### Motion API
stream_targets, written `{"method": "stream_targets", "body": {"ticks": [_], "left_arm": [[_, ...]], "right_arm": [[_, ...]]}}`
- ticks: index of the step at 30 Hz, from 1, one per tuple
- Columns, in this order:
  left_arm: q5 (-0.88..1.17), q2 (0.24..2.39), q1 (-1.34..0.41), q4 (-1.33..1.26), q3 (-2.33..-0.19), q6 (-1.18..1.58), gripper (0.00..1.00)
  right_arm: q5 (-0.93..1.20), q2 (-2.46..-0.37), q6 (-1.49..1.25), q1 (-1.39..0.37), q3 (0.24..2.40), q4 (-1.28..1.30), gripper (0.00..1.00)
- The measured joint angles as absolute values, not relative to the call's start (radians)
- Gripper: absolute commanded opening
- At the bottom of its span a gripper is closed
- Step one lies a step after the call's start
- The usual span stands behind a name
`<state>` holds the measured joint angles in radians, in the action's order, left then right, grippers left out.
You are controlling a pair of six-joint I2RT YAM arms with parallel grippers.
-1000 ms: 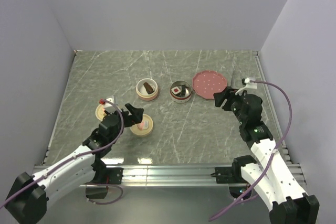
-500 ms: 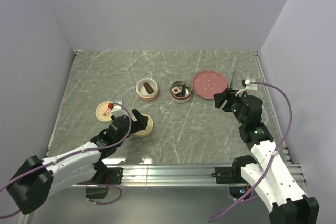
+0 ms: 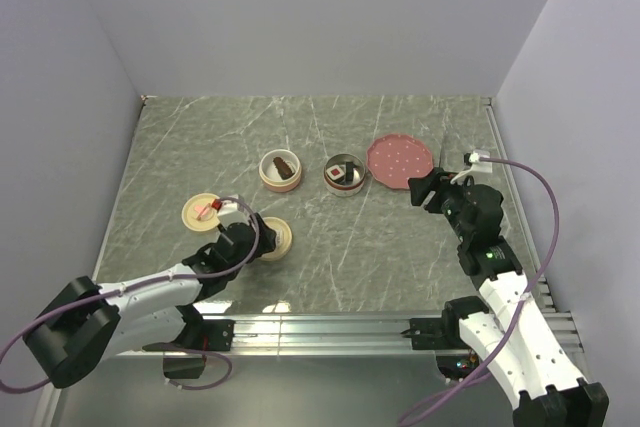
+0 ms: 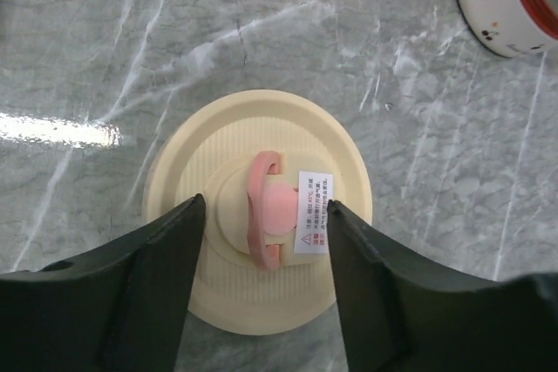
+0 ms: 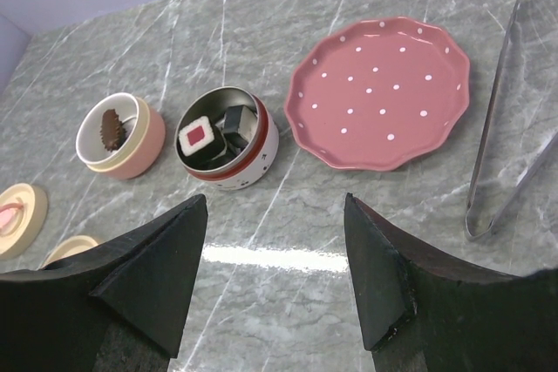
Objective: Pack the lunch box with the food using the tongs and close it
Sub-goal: Pick up the lid of the lunch box with the left arm
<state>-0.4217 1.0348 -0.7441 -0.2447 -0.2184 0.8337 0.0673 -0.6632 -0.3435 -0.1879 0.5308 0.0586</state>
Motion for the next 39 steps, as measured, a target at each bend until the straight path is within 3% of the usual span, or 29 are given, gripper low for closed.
{"method": "stream_targets", "body": {"ticks": [10, 24, 25, 26, 28, 39], "left_arm": [[-0.441, 1.113, -0.770, -0.241, -0.269, 0.827, 0.36], [-0.477, 1.192, -0.800, -0.221, -0.331, 0.808, 0.31], [-0.477, 1.203, -0.801, -0.221, -0.338, 0.806, 0.28], [-0.478, 1.213, -0.802, -0.221, -0.346, 0.805, 0.15], [-0.485, 1.233, -0.808, -0.221, -0.358, 0.802, 0.00], [-0.531, 1.203, -0.854, -0.164, -0.424, 0.730, 0.00]], "right_arm": [[0.067, -0.656, -0.344, -0.188, 0.530, 0.059, 0.71], [0.068, -0.656, -0.343, -0.191, 0.526, 0.059, 0.71], [0.068, -0.656, -0.343, -0.191, 0.524, 0.058, 0.71], [0.068, -0.656, -0.343, -0.191, 0.521, 0.059, 0.71], [0.068, -0.656, -0.343, -0.191, 0.517, 0.059, 0.71], [0.070, -0.656, -0.343, -0.192, 0.516, 0.059, 0.71]]}}
